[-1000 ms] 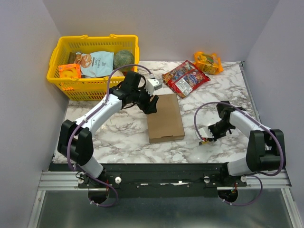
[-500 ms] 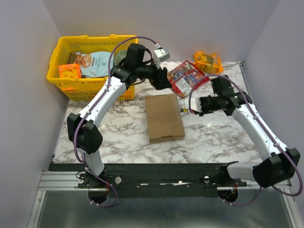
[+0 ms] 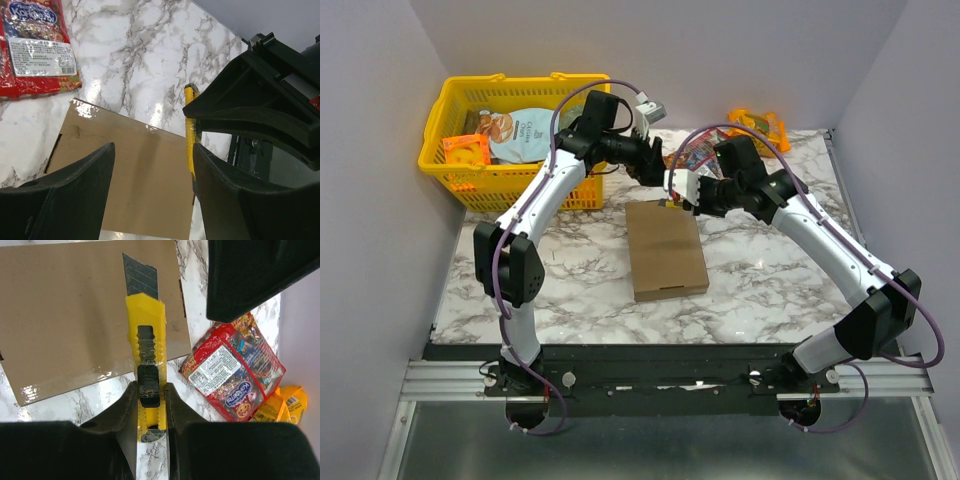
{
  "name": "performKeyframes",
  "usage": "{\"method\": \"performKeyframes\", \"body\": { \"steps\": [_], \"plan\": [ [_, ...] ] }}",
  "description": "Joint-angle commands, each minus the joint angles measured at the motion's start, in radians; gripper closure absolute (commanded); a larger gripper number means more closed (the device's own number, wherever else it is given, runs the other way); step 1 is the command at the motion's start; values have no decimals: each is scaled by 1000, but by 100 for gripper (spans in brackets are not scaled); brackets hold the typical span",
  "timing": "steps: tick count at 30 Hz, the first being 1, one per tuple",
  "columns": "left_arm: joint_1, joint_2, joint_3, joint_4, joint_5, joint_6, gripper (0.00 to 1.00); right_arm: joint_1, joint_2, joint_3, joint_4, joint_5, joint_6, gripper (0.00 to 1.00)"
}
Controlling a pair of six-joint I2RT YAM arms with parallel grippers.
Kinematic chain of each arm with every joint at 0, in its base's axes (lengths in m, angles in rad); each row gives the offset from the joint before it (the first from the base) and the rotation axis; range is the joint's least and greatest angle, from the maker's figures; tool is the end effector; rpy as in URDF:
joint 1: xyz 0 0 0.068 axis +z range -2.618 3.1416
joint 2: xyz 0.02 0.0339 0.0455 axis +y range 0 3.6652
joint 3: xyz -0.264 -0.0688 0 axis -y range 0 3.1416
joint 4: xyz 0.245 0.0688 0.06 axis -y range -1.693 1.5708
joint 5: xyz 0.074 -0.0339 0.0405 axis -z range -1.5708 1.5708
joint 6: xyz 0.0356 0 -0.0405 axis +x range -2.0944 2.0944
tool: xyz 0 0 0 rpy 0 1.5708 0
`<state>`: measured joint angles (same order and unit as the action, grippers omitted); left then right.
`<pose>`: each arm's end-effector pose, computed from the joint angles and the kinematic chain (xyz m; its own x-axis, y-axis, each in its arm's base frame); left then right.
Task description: Unpack the express box
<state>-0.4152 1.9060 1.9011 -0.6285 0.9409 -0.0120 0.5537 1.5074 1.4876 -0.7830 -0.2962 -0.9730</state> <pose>0.3807 -0.1992 0.3654 -0.5516 0.2354 -0.8002 0.8270 0.2791 -0.4879 0.2705 0.1795 0.3544 0.2139 -0.7972 -0.5645 -0.8859 0.0852 -0.4561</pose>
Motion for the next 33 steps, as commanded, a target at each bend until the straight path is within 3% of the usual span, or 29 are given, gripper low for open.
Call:
{"method": "performKeyframes", "body": {
  "steps": [1,9,16,27,30,32,33],
  "plan": [
    [-5,11,16,-65,88,-2,28,15,5,33,59,86,34,94],
    [-8,21,0,-74,73,-3,34,23,11,63,93,106,34,94],
    [-13,39,22,-83,90,-2,51,40,10,60,103,98,23,94],
    [-16,105,76,-96,173,6,65,75,20,45,153,103,8,95],
    [-17,110,92,-99,193,47,78,81,27,46,154,103,5,95],
    [-17,108,104,-102,196,69,96,81,30,46,153,95,8,95],
    [-17,105,107,-102,196,78,100,81,28,48,151,94,32,95]
  ]
}}
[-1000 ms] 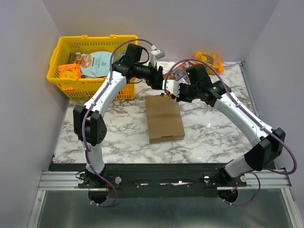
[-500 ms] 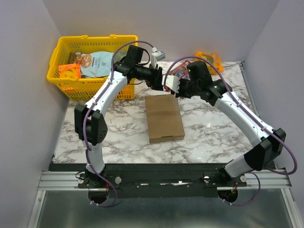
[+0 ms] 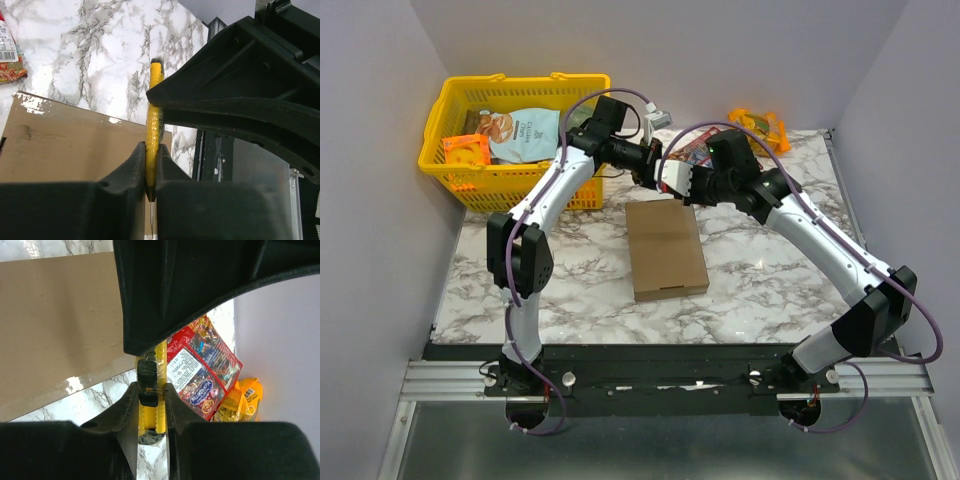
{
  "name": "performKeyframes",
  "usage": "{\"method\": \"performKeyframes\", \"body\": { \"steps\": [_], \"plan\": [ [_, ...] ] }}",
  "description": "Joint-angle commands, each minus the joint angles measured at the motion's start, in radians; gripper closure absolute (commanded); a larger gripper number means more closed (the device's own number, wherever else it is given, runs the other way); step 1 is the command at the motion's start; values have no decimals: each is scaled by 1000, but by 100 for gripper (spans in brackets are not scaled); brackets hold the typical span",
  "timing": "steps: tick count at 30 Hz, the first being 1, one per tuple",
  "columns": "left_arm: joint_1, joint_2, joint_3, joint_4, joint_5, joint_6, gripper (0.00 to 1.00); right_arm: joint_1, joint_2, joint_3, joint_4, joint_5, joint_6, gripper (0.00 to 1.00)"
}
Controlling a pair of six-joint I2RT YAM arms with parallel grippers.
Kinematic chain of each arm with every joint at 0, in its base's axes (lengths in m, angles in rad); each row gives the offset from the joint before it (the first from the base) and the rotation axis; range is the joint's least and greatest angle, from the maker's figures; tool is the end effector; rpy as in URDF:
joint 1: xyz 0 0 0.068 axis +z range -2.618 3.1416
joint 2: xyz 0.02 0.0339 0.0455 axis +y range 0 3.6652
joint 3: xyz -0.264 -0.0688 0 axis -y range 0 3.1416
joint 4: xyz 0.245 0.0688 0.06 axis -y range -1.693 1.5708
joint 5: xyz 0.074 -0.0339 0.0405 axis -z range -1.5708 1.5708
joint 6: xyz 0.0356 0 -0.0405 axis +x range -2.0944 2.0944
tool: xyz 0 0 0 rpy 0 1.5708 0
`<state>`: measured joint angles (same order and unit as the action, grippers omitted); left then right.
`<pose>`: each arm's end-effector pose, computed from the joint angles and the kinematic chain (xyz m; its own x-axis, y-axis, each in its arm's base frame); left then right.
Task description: Unpack the express box
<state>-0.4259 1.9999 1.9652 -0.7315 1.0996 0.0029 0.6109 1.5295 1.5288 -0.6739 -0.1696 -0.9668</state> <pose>0.3892 -0.2114 0.3425 -0.6292 0.2869 -0.7223 0.7740 0.1473 -0.6157 0.2745 0.1996 0.3690 0.2636 -0.8058 -0.5303 -0.8035 0.1207 -0.5829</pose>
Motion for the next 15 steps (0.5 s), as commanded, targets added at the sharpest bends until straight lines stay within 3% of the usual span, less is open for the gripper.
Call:
{"method": "performKeyframes", "body": {
  "steps": [1,3,5,6,7,9,12,13,14,15],
  "plan": [
    [-5,10,46,3,45,75,100,24,4,10,33,-37,36,95],
    [2,4,70,-9,71,150,100,3,-11,34,-12,-99,69,92],
    [13,7,105,-37,78,180,100,-43,-26,83,-35,-240,146,66],
    [31,7,109,-37,95,175,100,-110,-38,141,-41,-296,262,53],
    [41,4,112,-34,106,172,100,-150,-38,171,-38,-356,337,29],
    [67,-30,81,-10,124,155,100,-267,-20,273,-39,-520,577,6],
    [99,-163,-159,397,149,-158,100,-405,87,378,-82,-776,814,4],
    [120,-203,-252,853,151,-477,100,-431,110,370,-55,-845,871,4],
    [128,-234,-420,1106,141,-677,100,-453,103,338,-6,-969,925,5],
    [137,-249,-469,1318,131,-824,100,-474,98,309,76,-1017,963,4]
  ]
}}
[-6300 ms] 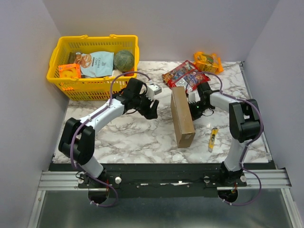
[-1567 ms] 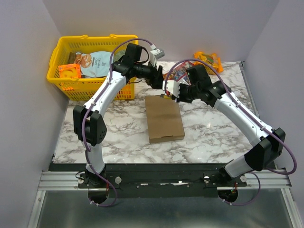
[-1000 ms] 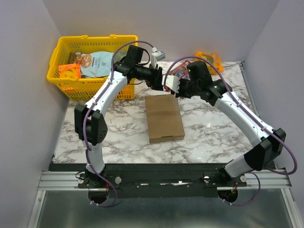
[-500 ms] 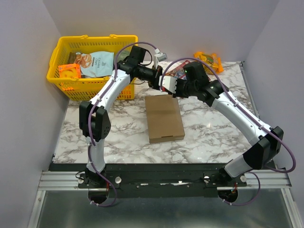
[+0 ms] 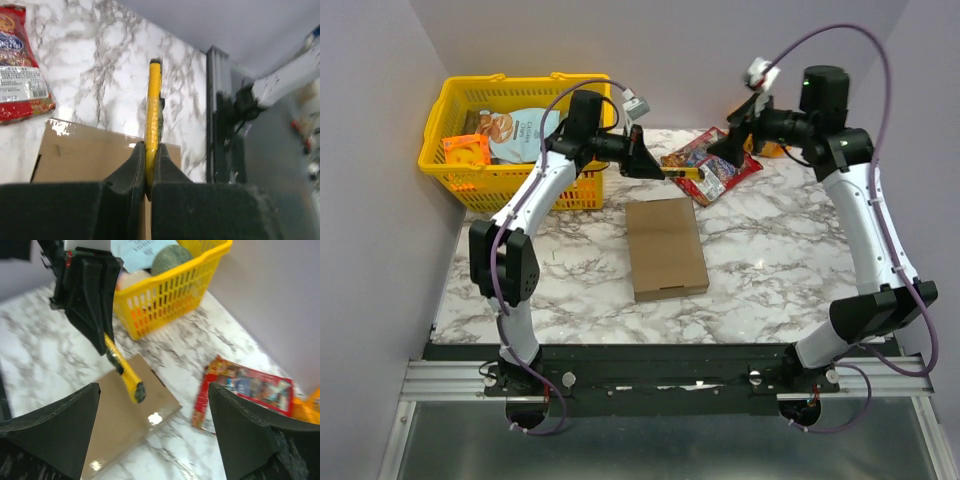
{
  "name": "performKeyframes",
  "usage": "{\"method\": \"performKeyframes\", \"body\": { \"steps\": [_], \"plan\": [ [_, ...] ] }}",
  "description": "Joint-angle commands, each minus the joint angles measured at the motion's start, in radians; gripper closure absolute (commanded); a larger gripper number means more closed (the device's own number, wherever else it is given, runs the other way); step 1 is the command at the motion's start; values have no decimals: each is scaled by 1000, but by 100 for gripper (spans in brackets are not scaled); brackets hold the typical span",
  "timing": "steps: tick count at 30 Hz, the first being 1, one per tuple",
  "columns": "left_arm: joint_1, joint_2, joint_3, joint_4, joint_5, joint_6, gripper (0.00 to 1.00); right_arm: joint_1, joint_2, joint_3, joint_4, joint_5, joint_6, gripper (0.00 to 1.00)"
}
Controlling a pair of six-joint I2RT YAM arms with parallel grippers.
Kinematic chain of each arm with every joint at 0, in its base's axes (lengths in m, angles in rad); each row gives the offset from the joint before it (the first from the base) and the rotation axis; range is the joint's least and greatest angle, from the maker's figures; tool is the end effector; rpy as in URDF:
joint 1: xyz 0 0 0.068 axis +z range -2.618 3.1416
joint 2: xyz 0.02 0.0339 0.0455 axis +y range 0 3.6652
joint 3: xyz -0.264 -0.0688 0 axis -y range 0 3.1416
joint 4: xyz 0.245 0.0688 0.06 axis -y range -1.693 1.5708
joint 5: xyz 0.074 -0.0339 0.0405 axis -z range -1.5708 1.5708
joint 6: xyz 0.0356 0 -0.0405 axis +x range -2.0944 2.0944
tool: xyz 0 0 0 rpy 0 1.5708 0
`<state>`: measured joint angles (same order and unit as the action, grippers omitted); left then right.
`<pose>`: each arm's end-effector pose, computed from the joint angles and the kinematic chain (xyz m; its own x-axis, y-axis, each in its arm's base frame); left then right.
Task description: Unpack the express box
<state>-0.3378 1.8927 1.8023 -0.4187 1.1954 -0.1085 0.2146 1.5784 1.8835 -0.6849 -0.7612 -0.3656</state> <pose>0.3937 -0.1734 0.3591 -0.5533 0.1523 -0.8189 0.8330 0.0937 -0.5453 0.3175 0.0943 0.4713 -0.0594 -0.2779 -0.9588 -0.8581 0.5050 -0.0932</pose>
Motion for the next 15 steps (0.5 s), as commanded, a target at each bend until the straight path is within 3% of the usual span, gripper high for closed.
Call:
{"method": "performKeyframes", "body": {
  "steps": [1,2,4,12,15],
  "plan": [
    [51,-133,-325,1213,32,-826,100,-78,45,-72,96,-453,363,5],
    [45,-120,-293,1206,35,-897,100,-78,46,-75,96,-502,363,6],
    [39,-113,-290,1222,40,-884,100,-75,46,-92,131,-539,407,10],
    [-9,-90,-241,1241,67,-881,100,-67,72,-63,172,-515,419,13],
    [-18,-78,-236,1241,70,-879,100,-51,95,-54,232,-549,479,22]
  ]
}}
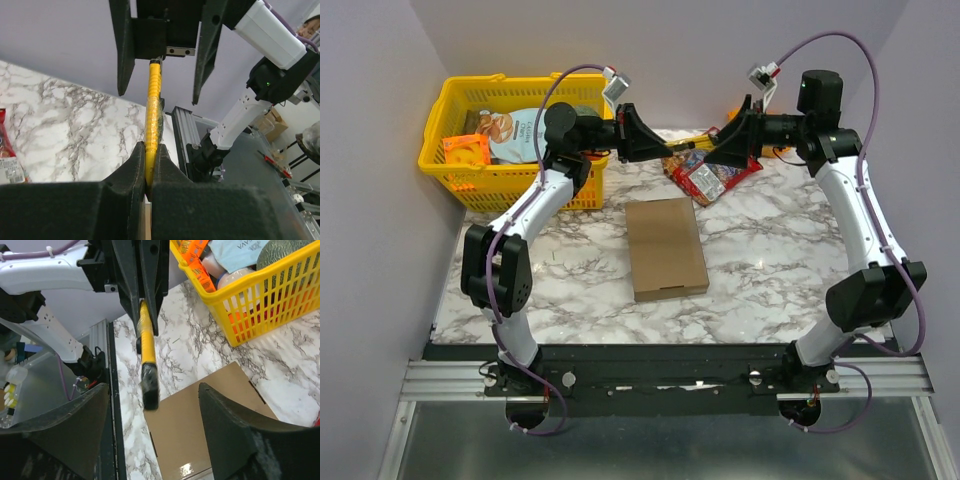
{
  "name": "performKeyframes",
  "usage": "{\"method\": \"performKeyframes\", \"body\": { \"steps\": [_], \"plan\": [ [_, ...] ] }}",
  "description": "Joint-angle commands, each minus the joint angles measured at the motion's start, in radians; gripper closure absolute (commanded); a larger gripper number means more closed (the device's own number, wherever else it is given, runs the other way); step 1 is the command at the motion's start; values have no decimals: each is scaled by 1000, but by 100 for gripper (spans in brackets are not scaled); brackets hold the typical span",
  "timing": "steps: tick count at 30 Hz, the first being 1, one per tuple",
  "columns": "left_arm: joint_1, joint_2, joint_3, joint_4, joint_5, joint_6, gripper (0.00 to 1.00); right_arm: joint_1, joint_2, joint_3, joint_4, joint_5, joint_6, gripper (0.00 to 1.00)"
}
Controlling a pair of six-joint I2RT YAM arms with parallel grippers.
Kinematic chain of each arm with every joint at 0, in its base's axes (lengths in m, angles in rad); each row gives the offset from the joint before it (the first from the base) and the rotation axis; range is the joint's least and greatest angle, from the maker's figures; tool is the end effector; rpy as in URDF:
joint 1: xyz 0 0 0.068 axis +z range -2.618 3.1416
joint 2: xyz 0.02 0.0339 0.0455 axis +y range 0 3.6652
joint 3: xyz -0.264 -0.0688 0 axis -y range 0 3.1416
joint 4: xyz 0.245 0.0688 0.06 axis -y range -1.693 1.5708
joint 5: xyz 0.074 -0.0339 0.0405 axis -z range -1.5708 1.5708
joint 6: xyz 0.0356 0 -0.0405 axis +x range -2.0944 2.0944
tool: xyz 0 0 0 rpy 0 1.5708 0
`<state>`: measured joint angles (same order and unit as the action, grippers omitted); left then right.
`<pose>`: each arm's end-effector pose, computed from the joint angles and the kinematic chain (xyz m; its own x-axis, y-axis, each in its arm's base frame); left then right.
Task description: Unpack the express box
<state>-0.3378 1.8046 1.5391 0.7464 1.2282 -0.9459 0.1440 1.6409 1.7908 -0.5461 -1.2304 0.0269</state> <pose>0.3753 -0.1674 0.4037 -0.4739 -0.1223 -0.8720 0.8800 -0.1008 -0.4641 0.3426 0.0836 0.4396 -0.4062 -0.0498 -0.9124 -0.8979 0.2070 0.3885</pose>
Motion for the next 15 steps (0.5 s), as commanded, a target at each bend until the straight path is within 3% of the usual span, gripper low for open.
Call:
{"method": "performKeyframes", "body": {
  "steps": [1,3,7,13,15],
  "plan": [
    [-18,12,30,76,37,-40,100,26,37,44,100,-86,93,27],
    [-18,25,44,68,40,-40,100,49,36,39,110,-87,100,32],
    [-18,48,78,65,44,-47,100,80,33,12,113,-93,108,57],
    [-20,70,99,56,53,-44,100,85,17,-8,117,-69,102,78],
    [-23,73,93,47,57,-30,100,83,14,1,104,-60,91,90]
  ]
}}
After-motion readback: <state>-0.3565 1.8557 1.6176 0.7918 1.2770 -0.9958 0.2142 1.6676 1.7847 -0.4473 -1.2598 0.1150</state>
